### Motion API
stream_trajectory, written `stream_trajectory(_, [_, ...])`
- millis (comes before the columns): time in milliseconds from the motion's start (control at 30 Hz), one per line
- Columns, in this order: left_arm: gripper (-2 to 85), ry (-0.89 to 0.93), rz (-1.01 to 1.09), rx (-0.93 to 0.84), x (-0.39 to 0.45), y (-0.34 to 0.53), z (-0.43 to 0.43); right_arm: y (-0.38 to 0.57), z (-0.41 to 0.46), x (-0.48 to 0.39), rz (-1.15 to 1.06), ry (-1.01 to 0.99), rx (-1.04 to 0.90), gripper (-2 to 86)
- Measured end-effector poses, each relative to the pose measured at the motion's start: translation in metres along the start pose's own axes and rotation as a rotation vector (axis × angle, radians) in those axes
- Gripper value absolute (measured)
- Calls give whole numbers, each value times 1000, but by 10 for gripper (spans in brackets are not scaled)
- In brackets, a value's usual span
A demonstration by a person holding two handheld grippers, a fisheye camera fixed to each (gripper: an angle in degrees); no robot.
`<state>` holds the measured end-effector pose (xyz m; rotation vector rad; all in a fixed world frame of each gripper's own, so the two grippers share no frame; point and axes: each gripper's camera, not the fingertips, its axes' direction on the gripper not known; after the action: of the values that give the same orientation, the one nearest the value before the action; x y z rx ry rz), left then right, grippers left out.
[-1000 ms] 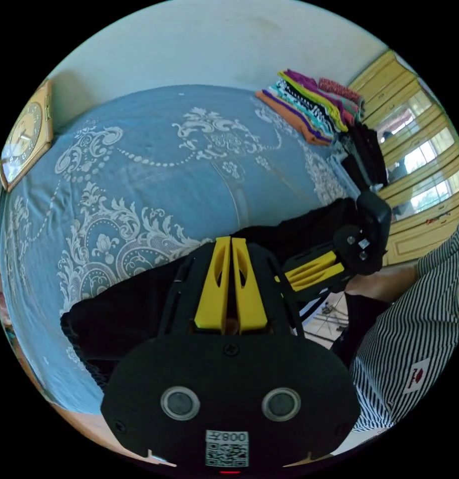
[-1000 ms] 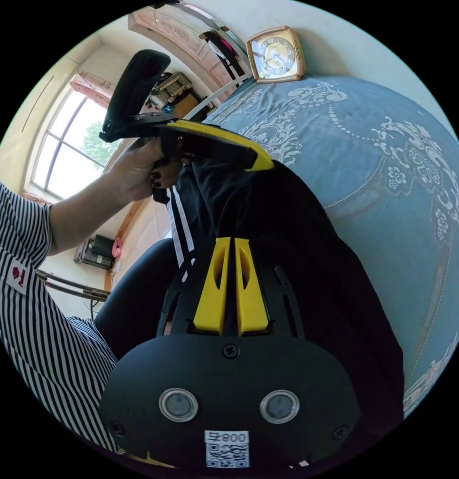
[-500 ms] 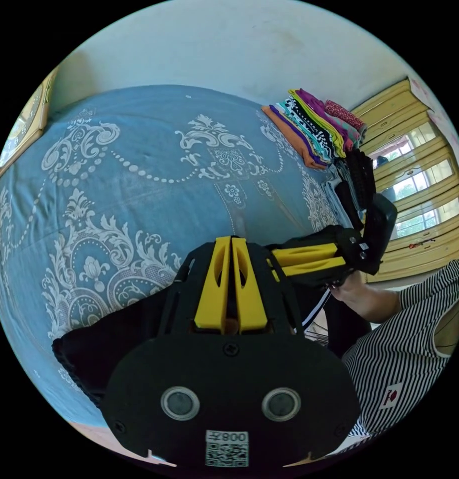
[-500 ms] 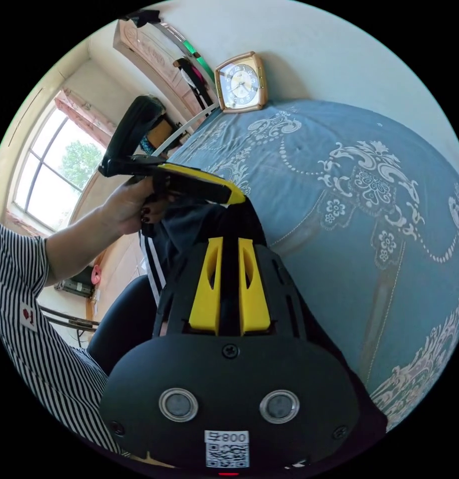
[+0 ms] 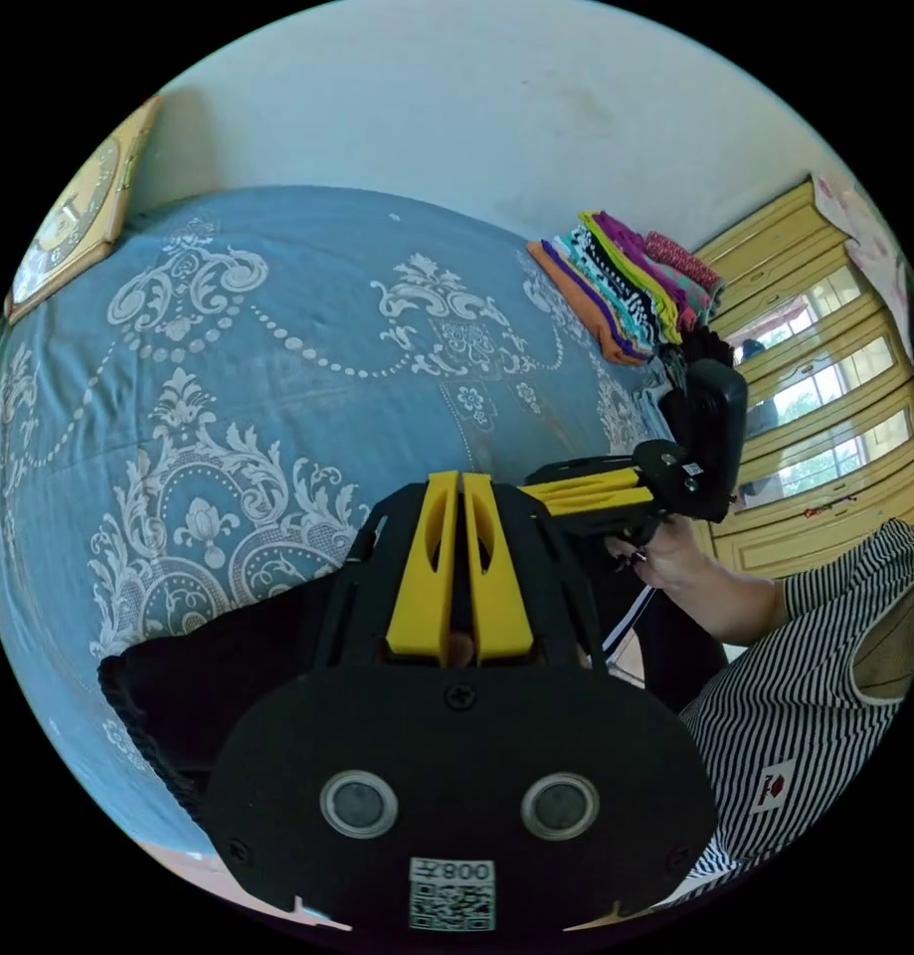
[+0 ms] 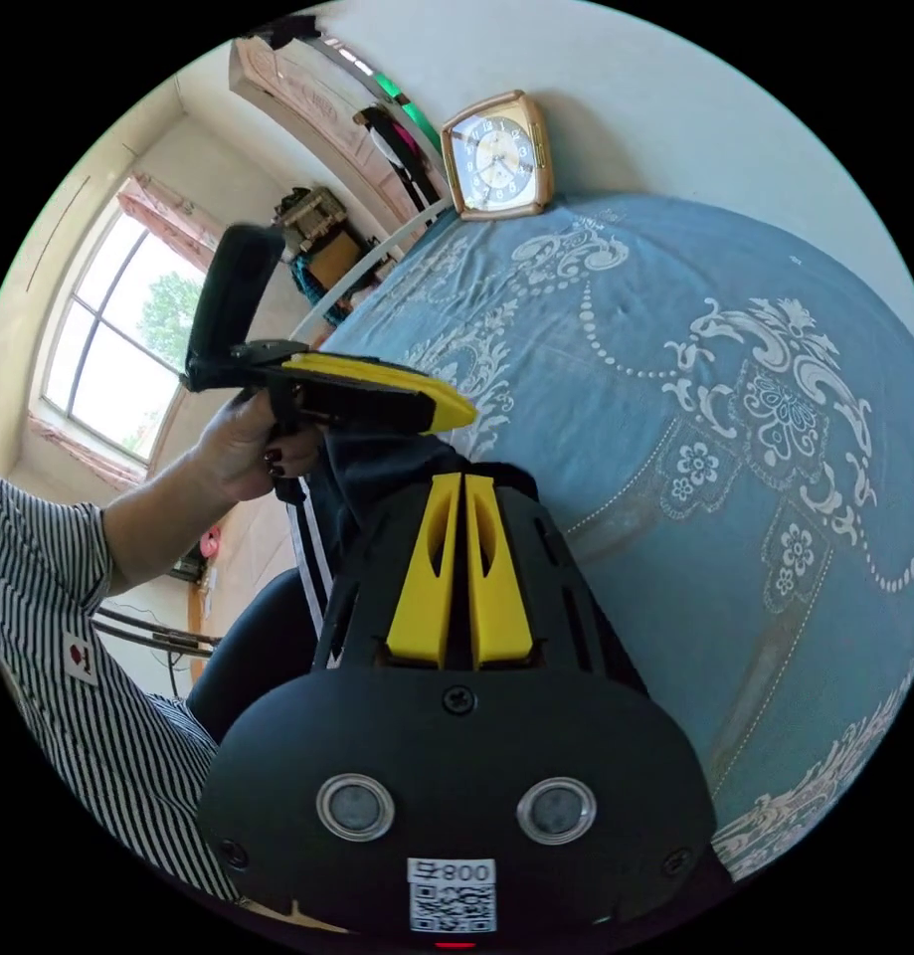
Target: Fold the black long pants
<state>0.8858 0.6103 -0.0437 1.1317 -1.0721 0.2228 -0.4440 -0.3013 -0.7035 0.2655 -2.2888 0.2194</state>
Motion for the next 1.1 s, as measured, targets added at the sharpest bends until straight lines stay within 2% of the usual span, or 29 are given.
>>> stream_trajectory(133, [3,36,-17,100,-4,32,-39,-5,-30,27,77,-99,118,5])
stream_trajectory(367, [2,30,-36,52,-5,88,-42,-18,-21,54,124,-114,63,3])
stream_trajectory(500, [2,-170,-43,-35,-13,107,-23,-20,-16,64,140,-53,22,3])
stream_trajectory(600, [3,-176,-71,-72,-29,122,-16,-20,-21,76,180,-66,53,1])
stream_trajectory(867, [6,-136,-80,76,-30,183,-87,-12,-35,53,106,-20,91,2])
stream_trajectory(1033, [19,-231,-119,194,-37,235,-154,-18,-12,39,52,98,-20,7])
stream_trajectory(1100, [38,-336,-191,255,-54,269,-201,-18,-17,41,49,113,15,13])
